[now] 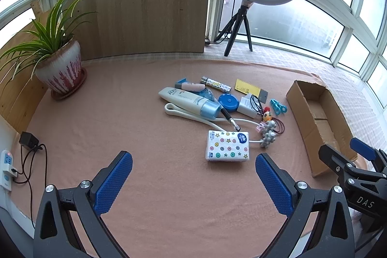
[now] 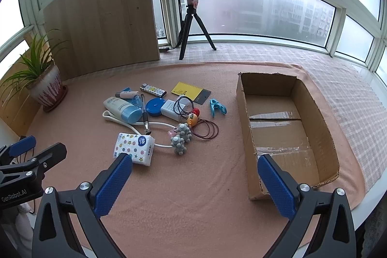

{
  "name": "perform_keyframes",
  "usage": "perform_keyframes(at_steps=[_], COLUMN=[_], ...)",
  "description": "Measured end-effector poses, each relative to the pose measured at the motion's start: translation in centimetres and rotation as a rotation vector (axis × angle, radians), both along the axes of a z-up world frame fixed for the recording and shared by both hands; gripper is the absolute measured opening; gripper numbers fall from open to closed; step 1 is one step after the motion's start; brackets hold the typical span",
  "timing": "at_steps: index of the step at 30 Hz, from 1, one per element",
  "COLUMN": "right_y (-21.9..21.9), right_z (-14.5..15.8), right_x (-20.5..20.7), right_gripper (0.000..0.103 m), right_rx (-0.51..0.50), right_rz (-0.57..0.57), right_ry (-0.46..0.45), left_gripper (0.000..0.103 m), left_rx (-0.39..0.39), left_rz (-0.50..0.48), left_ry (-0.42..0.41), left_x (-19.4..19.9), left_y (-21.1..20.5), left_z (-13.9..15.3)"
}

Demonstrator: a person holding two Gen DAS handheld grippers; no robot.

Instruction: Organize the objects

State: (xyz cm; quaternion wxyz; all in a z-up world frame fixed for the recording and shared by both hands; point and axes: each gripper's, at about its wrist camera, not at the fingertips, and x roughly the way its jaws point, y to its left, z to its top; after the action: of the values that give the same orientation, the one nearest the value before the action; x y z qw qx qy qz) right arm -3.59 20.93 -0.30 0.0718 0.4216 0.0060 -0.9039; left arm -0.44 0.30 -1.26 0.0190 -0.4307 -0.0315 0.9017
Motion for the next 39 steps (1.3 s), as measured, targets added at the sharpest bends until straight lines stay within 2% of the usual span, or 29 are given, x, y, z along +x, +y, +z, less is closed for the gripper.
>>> perform_keyframes(at_steps=[39], right_y=[-0.87], right_z=[-0.77], right_x=[-0.53], right_gripper=[0.102], right_rx=[-0.02], right_rz=[0.018], right_ry=[-0.033], left_gripper=[0.103], left_rx=[0.019], left_rz=[0.003], left_ry=[-0.016], left_x=[-0.68], left_y=[-0.48], left_z=[-0.96])
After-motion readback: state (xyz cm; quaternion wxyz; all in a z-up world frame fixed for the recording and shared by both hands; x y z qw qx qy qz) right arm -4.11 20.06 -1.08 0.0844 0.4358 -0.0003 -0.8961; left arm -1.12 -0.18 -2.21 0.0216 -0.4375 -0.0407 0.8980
